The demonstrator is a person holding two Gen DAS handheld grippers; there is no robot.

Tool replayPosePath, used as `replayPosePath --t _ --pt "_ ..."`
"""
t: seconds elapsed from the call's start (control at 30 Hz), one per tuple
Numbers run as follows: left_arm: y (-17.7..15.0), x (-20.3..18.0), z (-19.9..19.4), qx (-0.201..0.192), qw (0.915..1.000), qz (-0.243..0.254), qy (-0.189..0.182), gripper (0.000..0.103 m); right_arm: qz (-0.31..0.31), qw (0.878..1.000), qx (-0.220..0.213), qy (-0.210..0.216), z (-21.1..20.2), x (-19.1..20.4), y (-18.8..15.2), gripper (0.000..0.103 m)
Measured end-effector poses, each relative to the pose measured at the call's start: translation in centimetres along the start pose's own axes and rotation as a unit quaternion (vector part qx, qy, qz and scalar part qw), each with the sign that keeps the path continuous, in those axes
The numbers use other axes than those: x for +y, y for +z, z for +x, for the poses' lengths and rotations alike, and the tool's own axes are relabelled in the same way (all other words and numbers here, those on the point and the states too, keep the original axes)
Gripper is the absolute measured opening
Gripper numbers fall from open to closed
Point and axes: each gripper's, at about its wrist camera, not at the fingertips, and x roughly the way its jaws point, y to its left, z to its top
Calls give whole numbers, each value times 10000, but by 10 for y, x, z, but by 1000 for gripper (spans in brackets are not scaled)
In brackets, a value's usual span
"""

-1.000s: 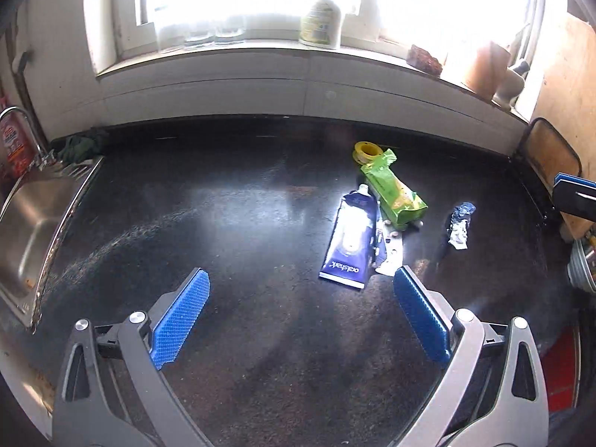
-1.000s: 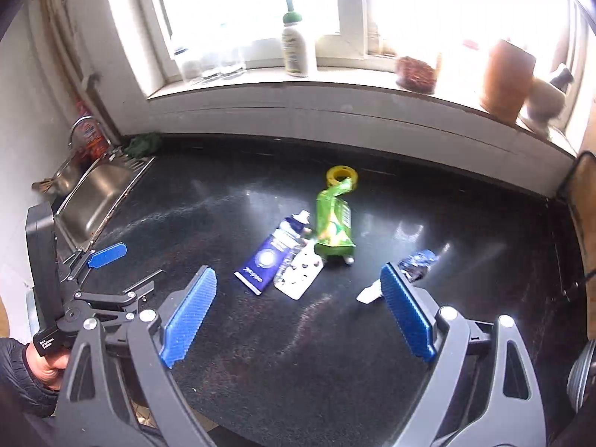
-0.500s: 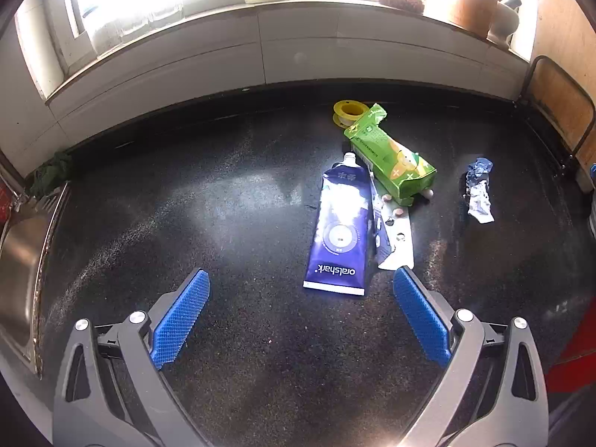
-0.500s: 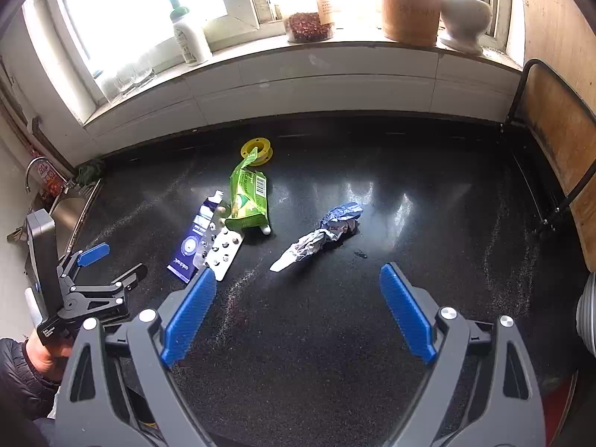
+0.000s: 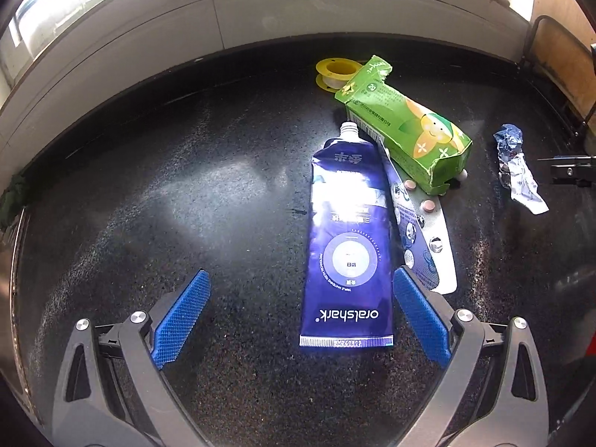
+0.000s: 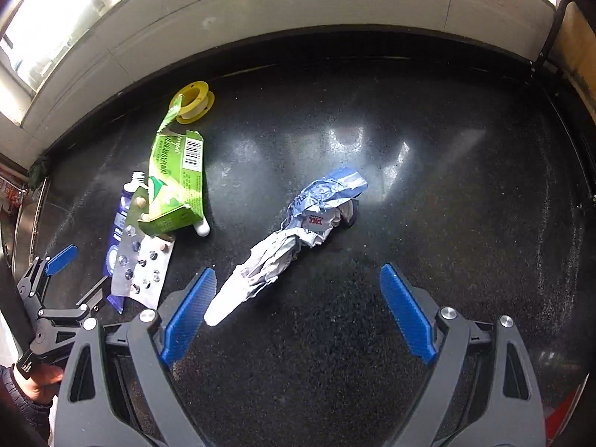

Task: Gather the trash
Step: 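Grasp the blue toothpaste tube with the left gripper while the right gripper grasps the foil wrapper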

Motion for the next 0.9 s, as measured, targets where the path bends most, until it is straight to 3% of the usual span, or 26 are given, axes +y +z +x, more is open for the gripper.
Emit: replayPosePath --t 0.2,0.33,0.4,0.43,0.47,0.63,0.9 --pt "15 3 25 63 9998 -15 -213 96 145 9993 300 -147 31 -6 12 87" --pt "30 4 33 17 9995 116 -287 94 -1 9993 276 -246 35 -5 15 86" --pt "36 2 33 -25 9991 231 -344 76 -297 9986 159 -400 32 1 14 69" --pt "38 0 32 -20 9988 294 -379 69 -465 9977 107 -489 31 5 14 44" --pt "39 -2 30 -11 9985 362 -403 52 -543 9974 94 -462 31 7 13 24" --pt "39 -5 27 69 9993 249 -275 50 -603 9976 133 -307 27 2 14 20" --pt "32 -9 -23 -128 9993 -346 32 50 -1115 9930 -387 -82 -20 14 17 20"
